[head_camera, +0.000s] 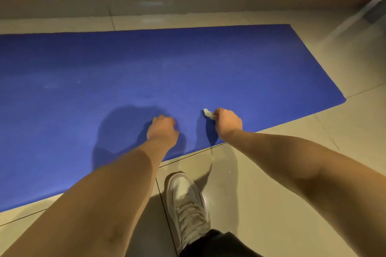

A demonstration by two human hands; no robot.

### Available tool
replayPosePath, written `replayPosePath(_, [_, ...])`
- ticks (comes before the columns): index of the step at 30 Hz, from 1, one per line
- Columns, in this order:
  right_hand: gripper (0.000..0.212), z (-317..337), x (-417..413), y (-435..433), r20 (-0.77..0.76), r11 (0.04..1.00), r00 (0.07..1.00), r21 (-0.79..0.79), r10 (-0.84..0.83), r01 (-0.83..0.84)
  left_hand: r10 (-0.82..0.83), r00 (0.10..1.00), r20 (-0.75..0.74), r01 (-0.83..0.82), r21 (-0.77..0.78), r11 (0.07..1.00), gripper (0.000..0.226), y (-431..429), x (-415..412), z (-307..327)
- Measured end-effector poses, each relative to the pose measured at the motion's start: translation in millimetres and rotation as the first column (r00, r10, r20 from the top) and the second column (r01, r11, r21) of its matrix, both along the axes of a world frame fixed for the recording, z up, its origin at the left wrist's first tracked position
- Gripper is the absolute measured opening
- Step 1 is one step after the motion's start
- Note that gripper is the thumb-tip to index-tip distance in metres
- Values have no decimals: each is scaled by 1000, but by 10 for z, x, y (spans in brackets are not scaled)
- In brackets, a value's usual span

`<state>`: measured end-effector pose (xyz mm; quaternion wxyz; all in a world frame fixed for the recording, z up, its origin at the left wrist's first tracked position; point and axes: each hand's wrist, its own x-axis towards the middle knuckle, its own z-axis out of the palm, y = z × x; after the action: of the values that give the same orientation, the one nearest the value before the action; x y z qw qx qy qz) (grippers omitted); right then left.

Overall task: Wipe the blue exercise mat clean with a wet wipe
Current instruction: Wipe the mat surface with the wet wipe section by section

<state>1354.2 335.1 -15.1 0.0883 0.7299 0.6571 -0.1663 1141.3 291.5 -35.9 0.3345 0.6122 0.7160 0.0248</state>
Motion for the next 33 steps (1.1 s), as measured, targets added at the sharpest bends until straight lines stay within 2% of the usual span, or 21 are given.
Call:
replayPosePath(1, [27, -138, 4, -55, 12, 1000, 1000, -10, 22, -21, -30, 994, -101, 31, 3, 1000, 43, -27, -47, -73])
replayPosePath(3, [40, -402, -25, -240, -62, 997, 995, -35, 72, -74, -74, 966, -249, 76, -2, 997, 71, -101, -138, -198])
replayPosePath(5, [56, -627, -86, -467, -94, 983, 982, -56, 167, -172, -107, 942, -319, 97, -47, 994, 93, -155, -231, -324])
replayPosePath(7, [69, -739, -132, -562, -6, 972, 978, -112, 208, -207, -109, 935, -337, 80, -99, 992, 104, -165, -305, -402])
replayPosePath(12, [81, -794, -138, -362, 92, 983, 986, -130, 139, -127, -163, 917, -365, 120, -137, 983, 112, -82, -293, -413])
replayPosePath(14, [80, -815, -129, -276, 40, 984, 992, -140, 120, -113, -213, 899, -383, 172, -137, 975, 114, -16, -278, -409])
replayPosePath(16, [78, -847, -162, -307, -55, 993, 994, -70, 94, -98, -245, 900, -360, 199, -162, 967, 113, 31, -272, -416])
replayPosePath(18, [78, -865, -256, -479, -101, 988, 984, 48, 148, -144, -257, 904, -340, 201, -193, 960, 112, 66, -268, -418])
replayPosePath(22, [80, -973, -467, -967, -201, 943, 922, 77, 331, -322, -265, 904, -336, 198, -221, 955, 112, 91, -232, -401])
replayPosePath(24, [77, -963, -446, -1035, -273, 936, 896, 86, 351, -341, -264, 905, -334, 196, -223, 955, 112, 98, -231, -407])
replayPosePath(26, [75, -960, -288, -948, -290, 927, 881, 158, 373, -340, -269, 905, -331, 202, -224, 953, 112, 90, -243, -409])
replayPosePath(29, [78, -962, 82, -615, -191, 960, 952, 189, 241, -206, -266, 911, -315, 199, -229, 953, 112, 94, -244, -406])
replayPosePath(32, [77, -959, 281, -354, -61, 997, 997, 60, -41, 45, -270, 912, -308, 198, -246, 949, 112, 111, -249, -387])
replayPosePath(33, [77, -946, 244, -347, -11, 996, 997, 19, -82, 82, -271, 915, -300, 197, -253, 947, 111, 114, -252, -392])
